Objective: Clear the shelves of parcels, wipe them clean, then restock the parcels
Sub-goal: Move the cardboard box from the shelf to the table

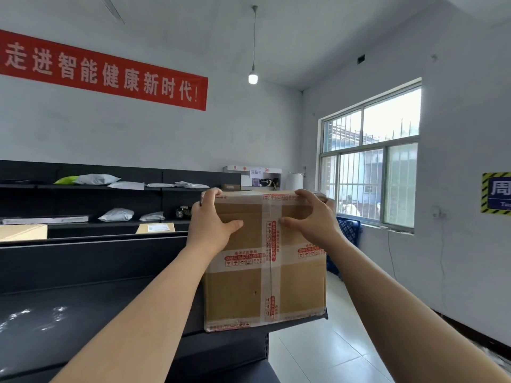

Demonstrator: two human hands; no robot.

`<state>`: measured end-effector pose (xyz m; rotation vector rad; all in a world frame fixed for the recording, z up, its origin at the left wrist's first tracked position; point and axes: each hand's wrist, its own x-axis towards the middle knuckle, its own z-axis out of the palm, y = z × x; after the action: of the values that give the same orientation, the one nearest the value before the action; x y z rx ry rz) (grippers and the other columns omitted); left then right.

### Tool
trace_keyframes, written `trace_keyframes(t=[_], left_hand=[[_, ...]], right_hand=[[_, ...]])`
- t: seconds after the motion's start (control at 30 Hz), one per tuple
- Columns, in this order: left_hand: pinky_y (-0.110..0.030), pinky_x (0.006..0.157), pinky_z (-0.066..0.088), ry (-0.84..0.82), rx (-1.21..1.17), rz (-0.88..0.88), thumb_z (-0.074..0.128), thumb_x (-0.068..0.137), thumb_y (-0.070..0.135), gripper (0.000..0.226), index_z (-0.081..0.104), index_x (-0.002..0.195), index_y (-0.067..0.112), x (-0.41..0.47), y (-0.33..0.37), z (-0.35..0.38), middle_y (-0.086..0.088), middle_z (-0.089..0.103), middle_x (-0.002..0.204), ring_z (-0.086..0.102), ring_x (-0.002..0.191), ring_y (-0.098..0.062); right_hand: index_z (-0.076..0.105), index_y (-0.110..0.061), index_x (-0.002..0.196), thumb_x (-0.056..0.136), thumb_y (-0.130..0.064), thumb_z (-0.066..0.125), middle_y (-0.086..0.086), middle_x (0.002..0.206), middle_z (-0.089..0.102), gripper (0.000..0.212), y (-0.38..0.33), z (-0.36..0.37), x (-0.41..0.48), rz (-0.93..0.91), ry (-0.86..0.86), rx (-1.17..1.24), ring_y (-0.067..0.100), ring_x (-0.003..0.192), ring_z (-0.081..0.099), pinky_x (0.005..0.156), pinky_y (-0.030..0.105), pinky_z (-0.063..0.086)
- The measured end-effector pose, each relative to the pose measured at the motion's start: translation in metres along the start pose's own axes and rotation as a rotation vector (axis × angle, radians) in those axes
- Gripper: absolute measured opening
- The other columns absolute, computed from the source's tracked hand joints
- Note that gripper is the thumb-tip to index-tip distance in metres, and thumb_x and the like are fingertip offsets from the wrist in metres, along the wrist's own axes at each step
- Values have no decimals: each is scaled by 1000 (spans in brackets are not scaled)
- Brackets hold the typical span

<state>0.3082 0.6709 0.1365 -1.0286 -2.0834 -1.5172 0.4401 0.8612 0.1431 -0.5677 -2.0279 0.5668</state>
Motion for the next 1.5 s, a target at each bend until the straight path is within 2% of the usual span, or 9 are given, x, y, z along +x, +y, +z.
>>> trace_keyframes(t=[0.13, 0.33, 0.47, 0.57, 0.8, 0.97, 1.13, 1.3, 1.5], left_hand=[[-31, 76, 44, -4, -26, 10, 77, 78, 30, 73, 31, 134, 36, -15, 8, -11, -7, 41, 130, 45, 100, -16], [-41, 89, 49, -33, -89, 53, 77, 78, 31, 73, 31, 135, 33, -41, 25, -30, -8, 39, 134, 50, 117, -26], [-42, 92, 48, -55, -135, 101, 77, 78, 30, 74, 31, 136, 32, -59, 38, -41, -9, 40, 134, 49, 119, -26], [-41, 94, 47, -103, -190, 131, 77, 79, 29, 75, 30, 136, 32, -79, 49, -46, -9, 40, 134, 48, 120, -26], [-34, 92, 43, -229, -314, 170, 79, 76, 30, 71, 33, 131, 34, -126, 68, -46, -6, 42, 131, 48, 116, -24], [-37, 96, 44, -299, -367, 204, 79, 77, 29, 71, 33, 130, 38, -159, 88, -38, -4, 42, 130, 48, 116, -21], [-39, 95, 46, -379, -425, 216, 78, 77, 29, 70, 31, 128, 39, -190, 105, -24, -4, 42, 128, 49, 115, -21], [-40, 91, 49, -463, -438, 232, 78, 77, 31, 70, 30, 129, 39, -228, 117, -4, -4, 43, 125, 51, 110, -20], [-29, 84, 45, -549, -499, 262, 79, 75, 31, 71, 32, 127, 39, -278, 133, 23, -4, 43, 126, 43, 99, -12]], right_hand=[[41, -50, 132, 63, -55, 79, 4, 134, 39, 79, -14, -17, -20, -17, 45, -33, 30, 122, 42, 102, 51, 43], [43, -48, 131, 66, -49, 81, 4, 132, 33, 76, -40, -48, -61, -17, 144, -78, 33, 123, 40, 101, 50, 44], [43, -48, 129, 67, -46, 82, -1, 125, 31, 73, -56, -72, -94, -18, 213, -113, 30, 120, 40, 99, 46, 44], [44, -47, 128, 68, -45, 81, 0, 126, 38, 71, -65, -93, -124, -5, 247, -160, 28, 121, 40, 101, 50, 46], [44, -46, 129, 69, -45, 81, 4, 135, 34, 71, -75, -137, -192, 102, 321, -268, 31, 124, 39, 102, 46, 45], [42, -46, 130, 70, -45, 80, 5, 136, 35, 70, -74, -166, -238, 155, 393, -331, 31, 125, 39, 98, 42, 44], [40, -46, 131, 72, -45, 79, 6, 137, 35, 71, -74, -193, -279, 233, 422, -386, 31, 126, 39, 101, 48, 47], [40, -44, 132, 74, -43, 79, 5, 135, 28, 70, -69, -213, -328, 304, 471, -465, 31, 125, 38, 99, 43, 45], [37, -44, 135, 74, -46, 78, 5, 140, 25, 74, -55, -242, -385, 401, 505, -530, 32, 128, 37, 101, 42, 43]])
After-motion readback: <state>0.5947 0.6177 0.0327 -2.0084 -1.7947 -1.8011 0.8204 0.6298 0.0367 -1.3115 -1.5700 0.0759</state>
